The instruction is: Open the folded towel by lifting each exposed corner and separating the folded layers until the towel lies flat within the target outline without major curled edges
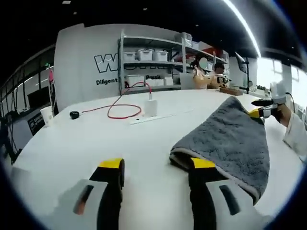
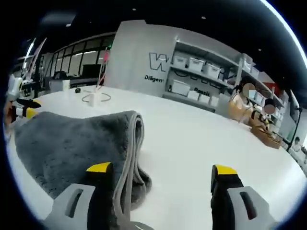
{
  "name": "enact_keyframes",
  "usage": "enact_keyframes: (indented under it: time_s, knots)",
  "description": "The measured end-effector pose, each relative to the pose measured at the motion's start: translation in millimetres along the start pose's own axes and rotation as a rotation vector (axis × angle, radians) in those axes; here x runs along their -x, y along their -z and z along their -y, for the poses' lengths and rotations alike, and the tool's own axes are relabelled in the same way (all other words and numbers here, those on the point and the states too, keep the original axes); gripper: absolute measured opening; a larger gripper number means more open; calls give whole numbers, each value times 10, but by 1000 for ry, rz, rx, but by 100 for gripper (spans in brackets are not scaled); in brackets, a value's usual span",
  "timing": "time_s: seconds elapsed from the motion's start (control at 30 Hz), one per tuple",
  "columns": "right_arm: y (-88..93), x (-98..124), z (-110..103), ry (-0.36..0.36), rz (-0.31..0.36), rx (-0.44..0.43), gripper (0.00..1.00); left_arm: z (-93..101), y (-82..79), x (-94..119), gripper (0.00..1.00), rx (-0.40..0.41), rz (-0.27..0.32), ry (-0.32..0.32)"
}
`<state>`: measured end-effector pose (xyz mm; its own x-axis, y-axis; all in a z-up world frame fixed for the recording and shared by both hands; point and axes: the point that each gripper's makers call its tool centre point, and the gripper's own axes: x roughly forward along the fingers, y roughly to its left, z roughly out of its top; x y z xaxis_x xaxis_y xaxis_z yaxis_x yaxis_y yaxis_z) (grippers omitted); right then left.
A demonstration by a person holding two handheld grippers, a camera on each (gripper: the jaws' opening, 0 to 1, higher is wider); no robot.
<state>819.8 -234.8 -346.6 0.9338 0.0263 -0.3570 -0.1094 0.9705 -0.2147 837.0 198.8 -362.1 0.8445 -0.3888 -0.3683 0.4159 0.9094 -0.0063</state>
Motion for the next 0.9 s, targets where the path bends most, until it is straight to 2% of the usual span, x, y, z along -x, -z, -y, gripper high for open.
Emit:
enact_keyframes:
  time_s: [0.1,0.17,0.3,0.37,0.53,0.67,0.8,0.9]
  knots:
    - [-52,38,-71,-38,7,2,95,-19,23,67,80,-14,-22,-13]
    - [-89,60,-110,-56,15,11,100,35,59,108,85,14,-41,15]
    - [-90,102,-182,-107,3,20,99,127,106,131,93,19,-61,58]
    - [-75,136,-250,-163,-11,12,99,156,117,130,97,16,-70,65]
    - [-75,193,-319,-229,-16,29,99,205,137,144,99,17,-83,90]
    - [-62,226,-424,-285,-27,58,99,156,128,200,99,20,-80,80]
    - [-52,271,-689,-362,-56,156,99,48,110,271,99,33,-69,54]
    - [-29,296,-887,-419,-71,211,99,62,92,307,99,40,-59,61]
